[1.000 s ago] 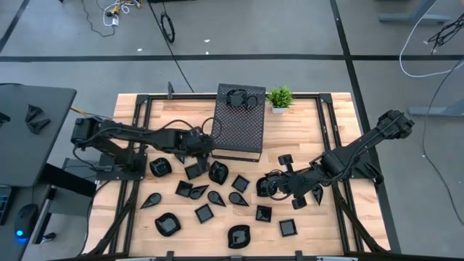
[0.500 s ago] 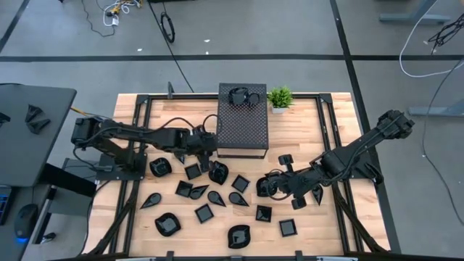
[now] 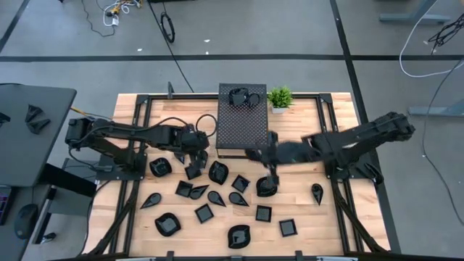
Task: Pick & Place Mini shaped plates
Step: Put the black square plate on the shelf
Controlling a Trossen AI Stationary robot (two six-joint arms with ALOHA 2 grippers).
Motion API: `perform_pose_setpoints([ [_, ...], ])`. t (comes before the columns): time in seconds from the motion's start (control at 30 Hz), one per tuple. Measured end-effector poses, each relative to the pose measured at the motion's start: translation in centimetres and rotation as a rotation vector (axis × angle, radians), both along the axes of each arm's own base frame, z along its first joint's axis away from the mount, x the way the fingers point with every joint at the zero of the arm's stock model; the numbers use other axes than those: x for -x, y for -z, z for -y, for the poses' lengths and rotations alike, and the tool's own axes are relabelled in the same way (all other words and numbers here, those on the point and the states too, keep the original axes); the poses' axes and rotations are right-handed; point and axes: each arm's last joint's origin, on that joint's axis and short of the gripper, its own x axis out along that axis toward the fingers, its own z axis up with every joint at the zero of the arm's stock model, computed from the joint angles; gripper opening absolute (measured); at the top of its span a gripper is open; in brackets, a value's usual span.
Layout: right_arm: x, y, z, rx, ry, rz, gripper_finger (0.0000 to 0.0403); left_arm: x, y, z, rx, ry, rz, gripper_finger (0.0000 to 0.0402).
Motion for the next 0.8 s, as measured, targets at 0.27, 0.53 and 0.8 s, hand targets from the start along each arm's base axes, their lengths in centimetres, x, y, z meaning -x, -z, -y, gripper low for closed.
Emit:
perform_pose_setpoints([
  [0.27, -6.1, 0.8, 6.2, 0.129, 0.134, -0.185, 0.0002, 0.1, -0.2, -0.4, -0.131, -0.072, 0.004, 0.0014],
  [0.53, -9.5, 3.2, 9.4, 0.290, 0.305, -0.385, 0.0002, 0.3, -0.1, -0.5, -0.146, -0.077, -0.016, 0.0014],
  [0.8, -9.8, 3.9, 10.5, 0.337, 0.296, -0.425, 0.0003, 0.3, -0.1, -0.4, -0.136, -0.096, -0.007, 0.0014],
])
